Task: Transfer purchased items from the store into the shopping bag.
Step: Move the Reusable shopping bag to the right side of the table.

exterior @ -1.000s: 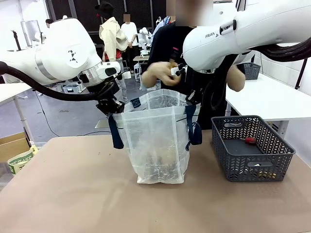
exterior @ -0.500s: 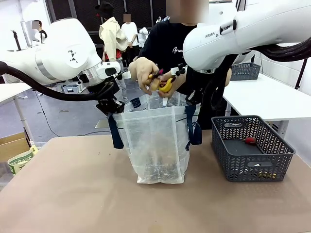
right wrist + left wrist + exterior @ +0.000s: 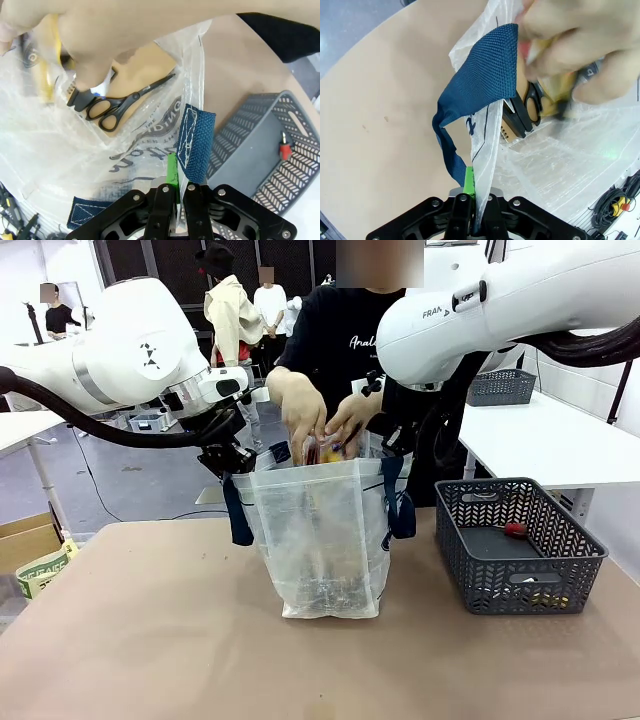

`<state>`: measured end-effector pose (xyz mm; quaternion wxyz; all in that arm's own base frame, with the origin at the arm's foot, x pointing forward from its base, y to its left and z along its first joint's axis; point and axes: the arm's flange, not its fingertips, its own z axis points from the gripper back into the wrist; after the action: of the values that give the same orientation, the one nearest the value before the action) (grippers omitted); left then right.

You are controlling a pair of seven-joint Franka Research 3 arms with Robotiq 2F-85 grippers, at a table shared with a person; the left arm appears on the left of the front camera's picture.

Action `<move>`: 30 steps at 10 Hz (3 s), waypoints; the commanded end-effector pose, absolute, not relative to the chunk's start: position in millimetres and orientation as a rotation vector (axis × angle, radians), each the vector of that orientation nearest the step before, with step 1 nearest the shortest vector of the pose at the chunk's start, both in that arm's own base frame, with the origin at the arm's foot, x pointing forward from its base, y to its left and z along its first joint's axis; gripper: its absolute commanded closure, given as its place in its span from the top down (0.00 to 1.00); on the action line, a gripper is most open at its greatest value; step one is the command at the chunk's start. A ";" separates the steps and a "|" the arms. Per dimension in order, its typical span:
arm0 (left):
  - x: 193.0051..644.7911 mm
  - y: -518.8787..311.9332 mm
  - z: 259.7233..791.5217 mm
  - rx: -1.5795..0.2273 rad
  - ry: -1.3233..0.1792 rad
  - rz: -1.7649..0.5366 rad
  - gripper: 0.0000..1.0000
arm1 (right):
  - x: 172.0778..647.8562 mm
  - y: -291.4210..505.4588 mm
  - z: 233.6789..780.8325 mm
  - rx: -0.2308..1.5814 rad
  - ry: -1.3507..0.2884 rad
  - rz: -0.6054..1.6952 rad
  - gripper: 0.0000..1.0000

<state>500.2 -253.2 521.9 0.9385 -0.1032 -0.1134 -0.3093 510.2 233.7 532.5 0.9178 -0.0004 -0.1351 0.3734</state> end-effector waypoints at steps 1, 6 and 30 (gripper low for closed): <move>500.4 -252.9 521.7 -0.210 -0.232 -0.632 0.00 | 510.8 232.1 532.9 -0.002 -0.279 0.766 0.00; 500.4 -252.9 521.7 -0.210 -0.232 -0.632 0.00 | 510.8 232.1 532.9 -0.002 -0.279 0.766 0.00; 500.4 -252.9 521.7 -0.210 -0.232 -0.632 0.00 | 510.8 232.1 532.9 -0.002 -0.279 0.766 0.00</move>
<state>500.1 -253.4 522.0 0.9385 -0.1033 -0.1133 -0.3095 510.2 233.7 532.5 0.9178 -0.0004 -0.1352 0.3734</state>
